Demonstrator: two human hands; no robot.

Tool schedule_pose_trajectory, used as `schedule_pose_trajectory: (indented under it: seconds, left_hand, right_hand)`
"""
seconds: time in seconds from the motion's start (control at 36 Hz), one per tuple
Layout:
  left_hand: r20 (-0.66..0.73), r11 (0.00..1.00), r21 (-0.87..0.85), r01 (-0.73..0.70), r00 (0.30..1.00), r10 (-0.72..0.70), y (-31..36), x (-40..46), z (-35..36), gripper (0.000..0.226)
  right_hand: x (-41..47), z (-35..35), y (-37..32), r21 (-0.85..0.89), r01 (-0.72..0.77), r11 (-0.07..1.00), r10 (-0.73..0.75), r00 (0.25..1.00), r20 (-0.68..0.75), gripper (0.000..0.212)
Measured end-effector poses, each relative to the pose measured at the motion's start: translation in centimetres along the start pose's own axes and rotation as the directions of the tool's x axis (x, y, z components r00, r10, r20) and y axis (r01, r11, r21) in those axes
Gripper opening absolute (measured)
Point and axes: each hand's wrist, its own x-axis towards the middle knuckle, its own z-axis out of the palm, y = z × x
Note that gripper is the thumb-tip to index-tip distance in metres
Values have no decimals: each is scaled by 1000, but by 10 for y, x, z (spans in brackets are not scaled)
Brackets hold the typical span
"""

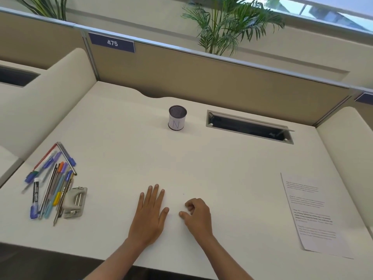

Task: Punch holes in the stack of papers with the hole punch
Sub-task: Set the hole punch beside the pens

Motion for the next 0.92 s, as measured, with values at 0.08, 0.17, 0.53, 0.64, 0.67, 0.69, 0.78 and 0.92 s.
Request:
schedule_pose_trajectory:
  seconds: [0.08, 0.17, 0.53, 0.64, 0.67, 0.69, 0.78, 0.92]
  left_hand:
    - [2, 1000, -8, 1, 1000, -1, 0, 0, 1, 69]
    - [-1, 1000, -20, 1, 1000, -1, -1, 0, 2, 68]
    - [2, 1000, 15, 7, 1000, -7, 0, 0, 3, 68]
    - [1, 1000, 21, 15, 1000, -15, 1, 0, 3, 69]
    - [1, 1000, 22, 16, 1000, -16, 2, 0, 3, 69]
    - [1, 1000, 21, 16, 1000, -16, 2, 1, 3, 69]
    - [-1, 1000, 19, 16, 1000, -16, 3, 1, 2, 69]
    - [-2, 1000, 23, 19, 1000, -19, 3, 1, 4, 69]
  right_hand:
    - [6, -1, -4, 8, -13, 1000, 13, 1000, -27, 23]
    - [15, -3, -9, 29, -17, 999, 18, 999, -43, 20]
    - [50, -6, -20, -1, 31, 1000, -31, 997, -70, 12]
    - [52, -5, -18, -43, 53, 998, -55, 997, -49, 9]
    - [52, -5, -18, -58, 61, 996, -64, 997, -46, 8]
    - [52, -5, -18, -71, 69, 995, -72, 996, -43, 8]
    - [54, -5, -19, -102, 82, 991, -86, 996, -34, 7]
    - [54, -5, -22, -150, 87, 985, -93, 995, -30, 8]
